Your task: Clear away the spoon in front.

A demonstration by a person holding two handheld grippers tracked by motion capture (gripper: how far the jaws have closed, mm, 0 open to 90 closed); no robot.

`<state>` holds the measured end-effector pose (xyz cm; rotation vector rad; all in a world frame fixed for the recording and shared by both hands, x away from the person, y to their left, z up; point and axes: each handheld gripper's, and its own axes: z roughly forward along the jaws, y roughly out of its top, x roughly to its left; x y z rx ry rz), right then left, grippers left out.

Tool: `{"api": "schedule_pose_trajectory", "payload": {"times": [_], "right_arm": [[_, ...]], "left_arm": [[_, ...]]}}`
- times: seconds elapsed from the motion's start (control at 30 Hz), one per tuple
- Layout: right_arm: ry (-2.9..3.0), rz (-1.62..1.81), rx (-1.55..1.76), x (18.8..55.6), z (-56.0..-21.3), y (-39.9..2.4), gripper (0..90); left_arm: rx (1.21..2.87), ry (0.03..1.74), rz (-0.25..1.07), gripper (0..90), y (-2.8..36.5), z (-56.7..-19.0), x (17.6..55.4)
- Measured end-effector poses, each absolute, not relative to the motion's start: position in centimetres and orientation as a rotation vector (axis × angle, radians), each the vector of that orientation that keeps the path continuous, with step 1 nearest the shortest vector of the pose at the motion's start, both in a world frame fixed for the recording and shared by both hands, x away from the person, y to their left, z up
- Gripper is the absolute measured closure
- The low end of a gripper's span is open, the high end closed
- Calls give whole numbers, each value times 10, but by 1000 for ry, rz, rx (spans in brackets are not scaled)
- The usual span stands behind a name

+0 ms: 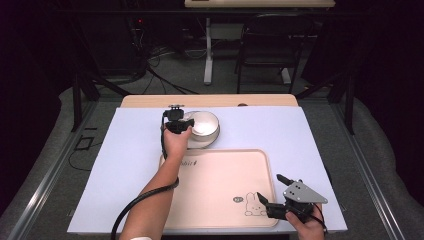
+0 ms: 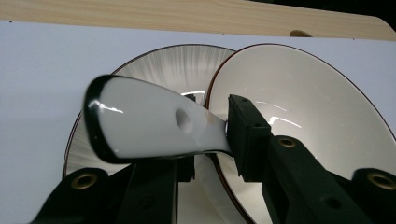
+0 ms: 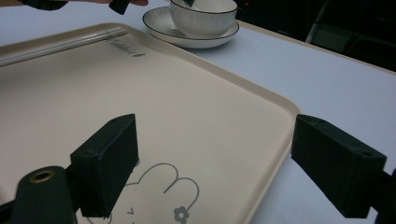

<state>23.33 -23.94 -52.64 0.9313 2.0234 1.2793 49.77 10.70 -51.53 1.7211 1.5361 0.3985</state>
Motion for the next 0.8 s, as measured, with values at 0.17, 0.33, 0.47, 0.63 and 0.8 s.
{"api": "schedule_pose_trajectory", "payload": {"times": [0.17,0.33,0.47,0.63,0.8], "right_arm": [[2026,1279,929,233,-527,-239,146],[2026,1280,929,234,-527,-239,146],[2023,1281,933,234,-527,-240,146],[2027,1279,932,234,-527,-240,146],[2028,1281,939,234,-527,-239,145]], "left_arm": [[1703,1528,396,767,111,-510,497],[1699,1519,403,796,112,-506,496],[1705,1515,411,804,113,-504,495],[1696,1508,405,812,114,-501,496],[1702,1500,403,819,115,-497,495]]}}
